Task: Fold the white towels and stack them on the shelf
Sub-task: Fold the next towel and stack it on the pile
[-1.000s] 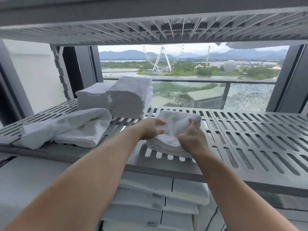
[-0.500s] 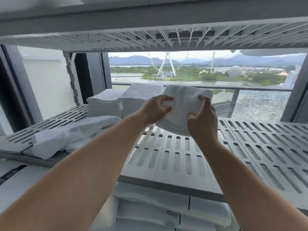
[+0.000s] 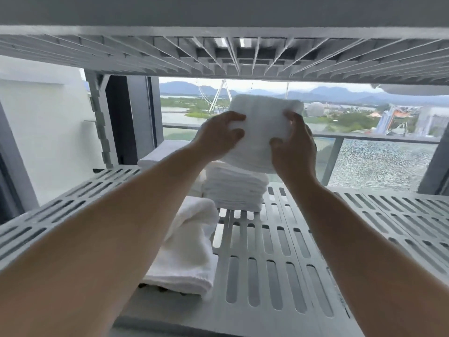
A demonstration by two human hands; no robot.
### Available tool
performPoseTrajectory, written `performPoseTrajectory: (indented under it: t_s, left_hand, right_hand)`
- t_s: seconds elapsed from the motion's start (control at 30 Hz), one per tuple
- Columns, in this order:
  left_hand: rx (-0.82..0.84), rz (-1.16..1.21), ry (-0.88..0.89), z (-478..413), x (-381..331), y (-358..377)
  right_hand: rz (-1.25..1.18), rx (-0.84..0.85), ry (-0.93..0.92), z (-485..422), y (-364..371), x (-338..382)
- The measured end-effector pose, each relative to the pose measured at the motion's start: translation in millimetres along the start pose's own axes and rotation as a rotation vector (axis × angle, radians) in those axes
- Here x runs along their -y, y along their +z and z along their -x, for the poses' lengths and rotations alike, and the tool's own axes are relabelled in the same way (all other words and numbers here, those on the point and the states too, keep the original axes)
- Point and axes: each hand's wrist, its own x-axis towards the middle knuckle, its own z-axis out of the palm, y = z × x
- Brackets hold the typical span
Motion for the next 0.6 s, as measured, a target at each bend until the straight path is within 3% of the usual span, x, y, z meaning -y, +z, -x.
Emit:
performPoseTrajectory:
  t_s: [0.4, 0.6]
  left_hand:
    - [-0.052, -0.06, 0.011, -52, 63, -18]
    - [0.081, -0.217, -0.119, -66, 81, 10]
  right_hand:
    - [-0.002, 0.041, -0.012, -35, 79, 5]
    - [0.093, 0.194, 0.109, -47, 98, -31]
